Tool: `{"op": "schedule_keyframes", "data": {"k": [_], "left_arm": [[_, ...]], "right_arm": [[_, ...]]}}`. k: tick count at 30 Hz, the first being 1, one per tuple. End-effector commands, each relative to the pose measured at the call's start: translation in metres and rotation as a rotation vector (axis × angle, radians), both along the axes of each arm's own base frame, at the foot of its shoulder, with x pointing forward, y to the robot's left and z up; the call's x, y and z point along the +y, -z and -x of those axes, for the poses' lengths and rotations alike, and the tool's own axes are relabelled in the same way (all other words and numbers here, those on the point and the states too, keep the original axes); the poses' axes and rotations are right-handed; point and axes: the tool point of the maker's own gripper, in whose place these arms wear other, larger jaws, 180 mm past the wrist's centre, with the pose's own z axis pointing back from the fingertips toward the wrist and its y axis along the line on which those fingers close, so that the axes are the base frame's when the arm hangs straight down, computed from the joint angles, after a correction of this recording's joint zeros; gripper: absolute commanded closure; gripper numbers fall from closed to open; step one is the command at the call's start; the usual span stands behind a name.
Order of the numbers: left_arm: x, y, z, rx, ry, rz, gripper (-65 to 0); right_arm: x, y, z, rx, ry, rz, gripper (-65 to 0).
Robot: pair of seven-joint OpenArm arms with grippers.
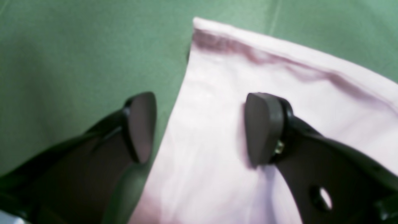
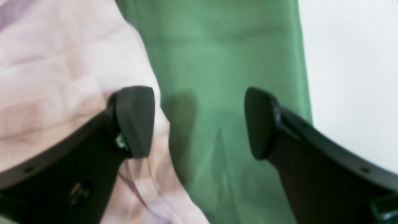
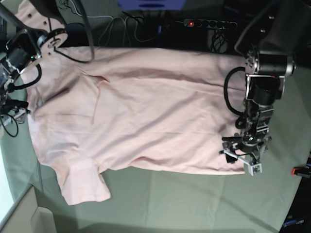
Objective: Layout the t-shirt on the table in an organized manner, then fold the t-shirt properly
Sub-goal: 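Release the collar and move both grippers to the shirt's hem corners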
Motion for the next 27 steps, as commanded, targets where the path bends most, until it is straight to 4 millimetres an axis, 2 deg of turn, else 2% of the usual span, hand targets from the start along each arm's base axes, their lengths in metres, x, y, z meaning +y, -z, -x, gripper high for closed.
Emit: {"op": "schedule_keyframes", "data": {"k": [1,3,9,17,20,24,25,27], "left_arm": [[0.005,-0.019,-0.016,-0.057,0.0,-0.015,-43.4],[0.007,-0.02,-0.016,-0.057,-0.001,-0.019,-43.4],[0.007,-0.018,-0.015,-0.052,0.0,-0.02,-43.1],[0.004,-0.008,-0.006,-0.032,0.003,-0.016,-41.5],[0.004,-0.005,-0.003,-0.025,0.003,-0.016,-28.2],[0.001,-0.004,-0.003,-0.025,0.005,-0.012,-3.9],[0.001,-0.004,-0.003,-0.025,0.005,-0.012,0.0],[0.0,-0.004,-0.003,-0.023,0.006,-0.011,-0.2]], "right_arm": [[-0.006,-0.017,-0.019,-0.065,0.001,0.01,-45.3],[-0.006,-0.017,-0.029,-0.068,-0.003,-0.011,-45.3],[0.01,0.003,-0.054,-0.123,-0.032,-0.128,-45.3],[0.023,0.019,-0.06,-0.174,-0.042,-0.192,-45.4],[0.024,0.015,-0.066,-0.206,-0.044,-0.191,-45.4],[0.03,0.011,-0.074,-0.249,-0.048,-0.195,-45.2],[0.031,0.011,-0.074,-0.25,-0.049,-0.196,-45.2],[0.032,0.011,-0.075,-0.253,-0.049,-0.198,-45.2]]}}
